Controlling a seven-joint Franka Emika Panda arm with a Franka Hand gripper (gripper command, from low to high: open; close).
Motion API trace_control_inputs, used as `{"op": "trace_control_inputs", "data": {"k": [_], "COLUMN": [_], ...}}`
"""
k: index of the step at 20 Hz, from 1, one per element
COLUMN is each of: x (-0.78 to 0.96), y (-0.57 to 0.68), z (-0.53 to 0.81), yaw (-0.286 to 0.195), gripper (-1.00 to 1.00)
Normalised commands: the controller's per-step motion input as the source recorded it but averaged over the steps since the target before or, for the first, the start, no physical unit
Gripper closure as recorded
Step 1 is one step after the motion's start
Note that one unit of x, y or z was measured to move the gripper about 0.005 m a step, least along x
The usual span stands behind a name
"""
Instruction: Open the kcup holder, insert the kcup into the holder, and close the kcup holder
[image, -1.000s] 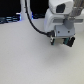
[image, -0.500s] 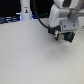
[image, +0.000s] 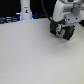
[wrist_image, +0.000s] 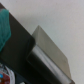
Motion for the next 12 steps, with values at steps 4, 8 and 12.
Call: {"op": "trace_control_inputs", "data": {"k": [4,8,12], "x": [-0.67,-0.61,-0.74], "y": [0.50,0.32,0.52], "z": [-0.14,-0.07,-0.01], "yaw": [0.085,0.060,0.069], "gripper": [-1.00,1.00,-1.00]}}
